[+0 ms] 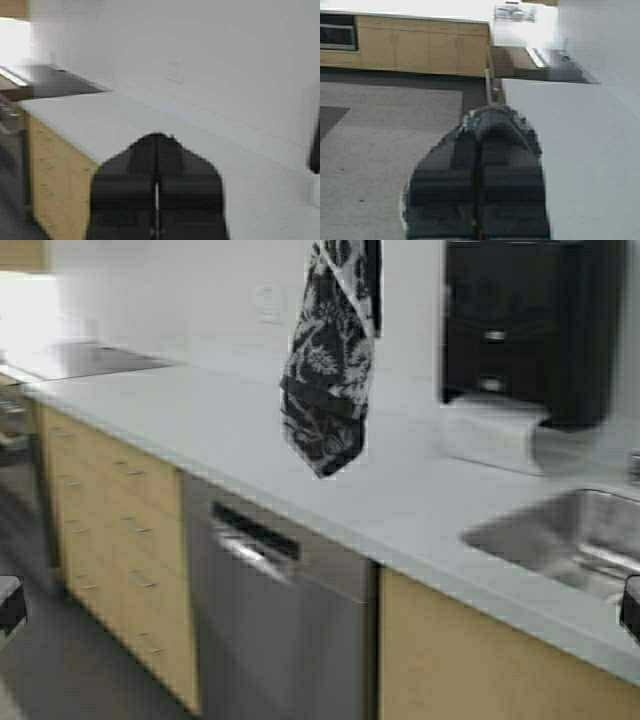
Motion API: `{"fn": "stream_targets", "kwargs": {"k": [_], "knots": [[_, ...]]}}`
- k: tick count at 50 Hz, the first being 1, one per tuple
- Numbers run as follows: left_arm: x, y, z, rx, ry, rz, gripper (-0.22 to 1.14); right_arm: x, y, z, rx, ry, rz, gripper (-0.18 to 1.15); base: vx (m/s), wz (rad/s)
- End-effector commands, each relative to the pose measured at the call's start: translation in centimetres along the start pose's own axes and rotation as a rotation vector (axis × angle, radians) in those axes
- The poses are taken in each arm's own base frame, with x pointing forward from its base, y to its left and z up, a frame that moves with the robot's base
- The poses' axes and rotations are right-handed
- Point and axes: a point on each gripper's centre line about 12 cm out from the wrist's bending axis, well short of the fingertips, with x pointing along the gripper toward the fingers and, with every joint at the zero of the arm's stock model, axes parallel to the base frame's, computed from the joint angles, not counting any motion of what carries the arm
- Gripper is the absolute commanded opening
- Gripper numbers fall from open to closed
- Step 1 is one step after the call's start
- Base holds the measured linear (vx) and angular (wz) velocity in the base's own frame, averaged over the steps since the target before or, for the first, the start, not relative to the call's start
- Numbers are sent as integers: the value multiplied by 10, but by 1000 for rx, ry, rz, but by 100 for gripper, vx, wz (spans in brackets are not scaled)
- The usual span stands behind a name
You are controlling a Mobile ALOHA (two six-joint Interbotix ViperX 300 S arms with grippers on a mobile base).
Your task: Get the cloth and wipe up the spill under the wine glass
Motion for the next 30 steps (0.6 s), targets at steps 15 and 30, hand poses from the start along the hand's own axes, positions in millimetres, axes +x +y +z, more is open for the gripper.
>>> {"fn": "stream_targets", "kwargs": {"k": [15,30], "knots": [[2,0,3,3,-8,1,2,3,-20,-27,5,68,-55,5,-6,57],[5,0,-1,11,14,2,2,1,-20,-16,4,11,-54,5,-4,54]]}}
